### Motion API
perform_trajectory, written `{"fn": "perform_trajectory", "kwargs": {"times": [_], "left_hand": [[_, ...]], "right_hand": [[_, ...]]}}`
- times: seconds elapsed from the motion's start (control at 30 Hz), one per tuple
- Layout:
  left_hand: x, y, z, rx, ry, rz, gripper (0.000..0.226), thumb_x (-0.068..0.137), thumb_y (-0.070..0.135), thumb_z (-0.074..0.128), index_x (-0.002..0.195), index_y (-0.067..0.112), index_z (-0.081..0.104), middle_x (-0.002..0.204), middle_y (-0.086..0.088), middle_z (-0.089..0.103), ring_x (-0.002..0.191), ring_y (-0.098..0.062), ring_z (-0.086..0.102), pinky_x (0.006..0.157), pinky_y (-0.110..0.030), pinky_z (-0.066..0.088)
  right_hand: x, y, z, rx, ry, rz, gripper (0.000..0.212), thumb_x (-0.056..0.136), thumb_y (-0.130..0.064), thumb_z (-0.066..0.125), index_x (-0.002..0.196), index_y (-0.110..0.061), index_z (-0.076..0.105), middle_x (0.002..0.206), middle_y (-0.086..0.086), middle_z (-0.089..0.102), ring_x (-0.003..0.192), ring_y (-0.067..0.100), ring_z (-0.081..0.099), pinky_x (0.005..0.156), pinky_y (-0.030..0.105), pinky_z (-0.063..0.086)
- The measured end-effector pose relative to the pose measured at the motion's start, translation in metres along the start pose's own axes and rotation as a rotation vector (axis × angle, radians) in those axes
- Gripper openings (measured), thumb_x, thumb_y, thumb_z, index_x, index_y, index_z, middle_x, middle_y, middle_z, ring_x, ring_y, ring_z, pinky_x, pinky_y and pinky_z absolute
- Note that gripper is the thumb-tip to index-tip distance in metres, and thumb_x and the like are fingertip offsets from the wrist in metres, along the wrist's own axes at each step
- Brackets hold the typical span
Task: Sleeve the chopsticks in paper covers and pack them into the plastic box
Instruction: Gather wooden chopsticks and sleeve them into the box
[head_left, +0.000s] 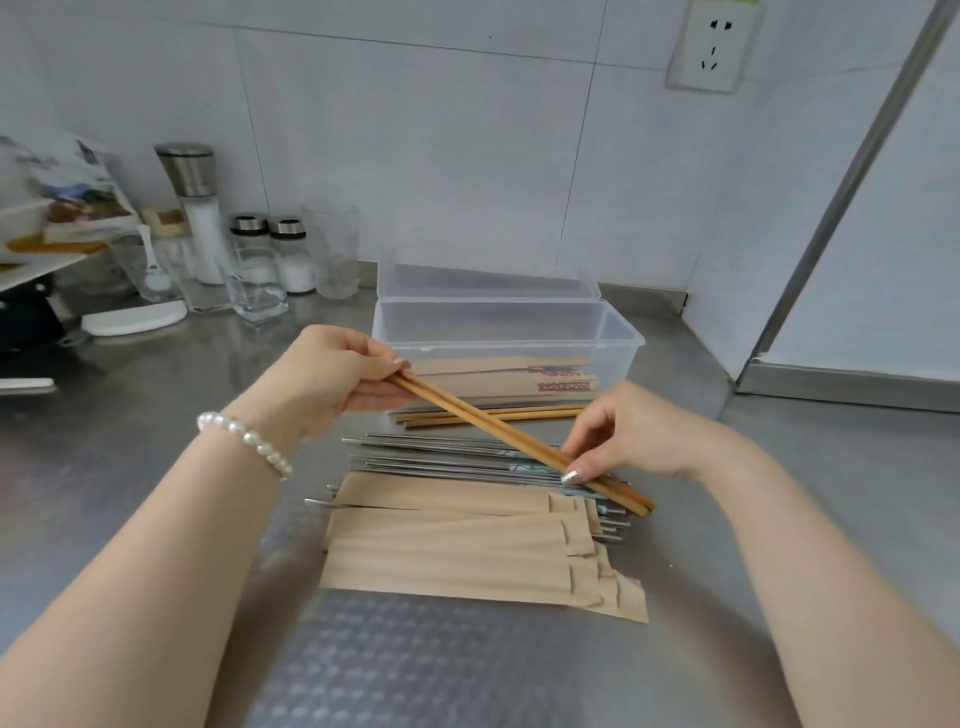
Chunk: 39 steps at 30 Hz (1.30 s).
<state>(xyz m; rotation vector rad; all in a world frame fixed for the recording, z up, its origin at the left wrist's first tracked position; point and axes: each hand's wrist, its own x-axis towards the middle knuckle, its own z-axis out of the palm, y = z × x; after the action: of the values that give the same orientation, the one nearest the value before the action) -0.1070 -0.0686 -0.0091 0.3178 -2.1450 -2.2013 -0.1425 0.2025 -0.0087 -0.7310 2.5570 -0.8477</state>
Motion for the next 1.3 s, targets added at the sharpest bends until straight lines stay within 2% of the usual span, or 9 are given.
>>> {"fn": "perform_trajectory", "kwargs": {"times": [0.13,0.23,0.3,0.47,0.63,0.93,1.03,1.17,1.3], "left_hand": [[-0.001,-0.002,-0.008,0.370,0.019,-0.008,0.006,0.082,0.005,0.064,0.077,0.002,0.066,0.073,-0.010,0.072,0.070,-0.019,0.070,0.064,-0.026,0.057],[0.001,-0.007,-0.002,0.712,0.128,0.153,0.012,0.077,0.019,0.072,0.066,0.018,0.070,0.070,0.001,0.070,0.072,-0.015,0.064,0.071,-0.028,0.050],[-0.003,-0.008,0.007,0.811,0.116,0.283,0.013,0.075,0.023,0.074,0.063,0.023,0.069,0.067,0.008,0.066,0.067,-0.008,0.059,0.068,-0.024,0.044],[-0.027,-0.010,0.043,0.819,-0.291,0.382,0.017,0.062,0.025,0.083,0.071,0.015,0.072,0.058,0.010,0.062,0.052,0.002,0.052,0.053,-0.009,0.039],[-0.038,-0.019,0.063,1.000,-0.519,0.408,0.038,0.052,0.038,0.086,0.081,0.021,0.071,0.079,0.003,0.065,0.068,-0.007,0.054,0.062,-0.018,0.044],[-0.036,-0.022,0.063,0.995,-0.530,0.430,0.040,0.051,0.038,0.086,0.084,0.026,0.068,0.085,0.007,0.062,0.075,-0.006,0.054,0.068,-0.017,0.045],[-0.035,-0.023,0.063,0.966,-0.525,0.407,0.034,0.054,0.036,0.085,0.081,0.026,0.068,0.083,0.005,0.063,0.072,-0.007,0.052,0.067,-0.021,0.045],[-0.032,-0.026,0.065,0.939,-0.482,0.403,0.032,0.060,0.040,0.081,0.082,0.021,0.069,0.073,0.012,0.060,0.065,-0.002,0.050,0.058,-0.011,0.040],[-0.032,-0.028,0.067,0.958,-0.486,0.389,0.036,0.062,0.041,0.080,0.090,0.024,0.067,0.078,0.017,0.059,0.068,-0.001,0.052,0.061,-0.008,0.040]], "right_hand": [[0.002,0.000,0.005,-0.102,0.003,0.051,0.008,0.070,-0.017,0.079,0.075,-0.022,0.074,0.074,-0.006,0.069,0.070,0.006,0.060,0.068,0.020,0.050],[0.003,0.002,0.006,-0.155,0.046,0.075,0.011,0.072,-0.016,0.078,0.082,-0.018,0.075,0.071,-0.013,0.065,0.069,0.002,0.058,0.063,0.014,0.043],[0.005,0.003,0.007,-0.185,0.066,0.072,0.016,0.071,-0.015,0.079,0.086,-0.016,0.074,0.067,-0.013,0.061,0.064,0.002,0.055,0.060,0.014,0.041],[0.009,0.006,0.009,-0.144,0.116,0.065,0.020,0.068,-0.011,0.081,0.081,-0.020,0.070,0.063,-0.007,0.057,0.059,0.007,0.052,0.058,0.017,0.042],[0.009,0.010,0.006,-0.078,0.163,0.055,0.018,0.066,-0.013,0.082,0.065,-0.023,0.067,0.064,-0.006,0.061,0.062,0.007,0.054,0.064,0.024,0.047],[0.009,0.014,-0.002,0.070,0.302,-0.036,0.019,0.076,-0.006,0.073,0.068,-0.018,0.060,0.062,-0.004,0.058,0.056,0.005,0.053,0.066,0.028,0.048],[0.010,0.014,-0.002,0.094,0.297,-0.055,0.019,0.077,-0.007,0.072,0.069,-0.018,0.059,0.061,-0.004,0.057,0.049,0.001,0.050,0.059,0.024,0.047],[0.009,0.012,-0.002,0.101,0.287,-0.082,0.013,0.078,-0.009,0.072,0.073,-0.014,0.060,0.060,-0.005,0.055,0.047,-0.001,0.048,0.052,0.015,0.044],[0.008,0.012,-0.002,0.112,0.287,-0.086,0.012,0.079,-0.009,0.071,0.074,-0.015,0.061,0.061,-0.002,0.057,0.048,0.000,0.050,0.049,0.012,0.042]]}}
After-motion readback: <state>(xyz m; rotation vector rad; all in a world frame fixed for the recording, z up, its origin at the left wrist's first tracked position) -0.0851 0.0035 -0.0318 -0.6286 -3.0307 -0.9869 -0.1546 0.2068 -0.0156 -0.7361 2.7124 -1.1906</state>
